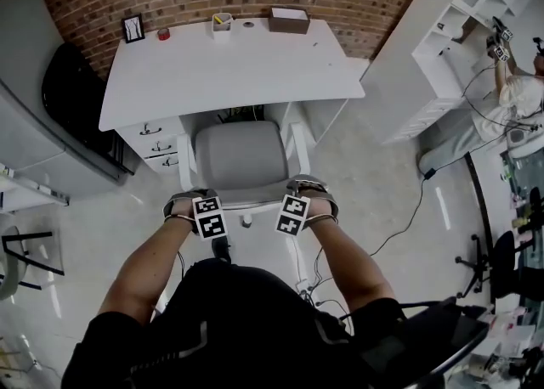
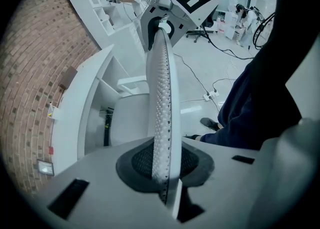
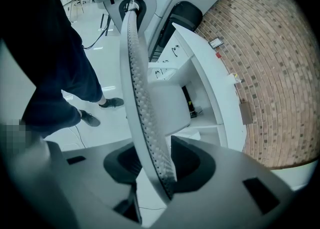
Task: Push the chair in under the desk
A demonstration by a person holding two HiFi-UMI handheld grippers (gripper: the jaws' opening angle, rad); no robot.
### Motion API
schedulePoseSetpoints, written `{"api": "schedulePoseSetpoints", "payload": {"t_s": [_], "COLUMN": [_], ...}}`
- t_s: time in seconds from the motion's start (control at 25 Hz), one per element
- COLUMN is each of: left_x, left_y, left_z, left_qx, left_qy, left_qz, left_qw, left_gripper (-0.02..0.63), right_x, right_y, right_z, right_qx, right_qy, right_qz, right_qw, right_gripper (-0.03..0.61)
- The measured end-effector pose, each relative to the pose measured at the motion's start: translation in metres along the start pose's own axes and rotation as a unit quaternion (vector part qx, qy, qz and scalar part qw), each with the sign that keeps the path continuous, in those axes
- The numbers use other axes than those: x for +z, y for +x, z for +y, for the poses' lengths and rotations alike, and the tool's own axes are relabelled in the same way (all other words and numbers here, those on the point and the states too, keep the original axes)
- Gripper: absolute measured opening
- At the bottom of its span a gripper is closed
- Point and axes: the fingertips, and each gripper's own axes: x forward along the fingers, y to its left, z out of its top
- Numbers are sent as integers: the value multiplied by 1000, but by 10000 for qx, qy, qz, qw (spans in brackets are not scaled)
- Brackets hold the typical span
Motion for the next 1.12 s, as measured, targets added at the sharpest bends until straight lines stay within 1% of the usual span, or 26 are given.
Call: {"api": "schedulePoseSetpoints", "payload": {"t_s": [0.16,0.36,0.48,0.72,0.84,0.96,1.04,1.12], "left_x": [2,3,6,10,12,12,12,14], "left_y": [2,3,5,6,3,3,2,0], "left_z": [14,23,28,30,31,30,31,32], "left_qx": [117,-66,-50,-213,-162,-233,-329,-393], "left_qy": [104,-2,-23,-99,-61,-104,-185,-244], "left_qz": [-36,30,-45,-130,-242,-390,-536,-735], "left_qw": [9999,10000,10000,9996,9996,9989,9979,9962], "left_gripper": [48,48,48,51,51,61,79,99], "right_x": [1,0,-2,-4,-5,-5,-3,-3], "right_y": [5,10,13,17,15,14,13,9], "right_z": [-12,-23,-30,-35,-37,-35,-36,-36], "right_qx": [-8,-77,-86,-10,-45,-72,-46,34], "right_qy": [24,42,38,66,165,209,291,497], "right_qz": [35,70,148,204,199,199,154,73], "right_qw": [10000,9999,9998,9998,9997,9996,9994,9987], "right_gripper": [146,151,152,156,170,176,181,195]}}
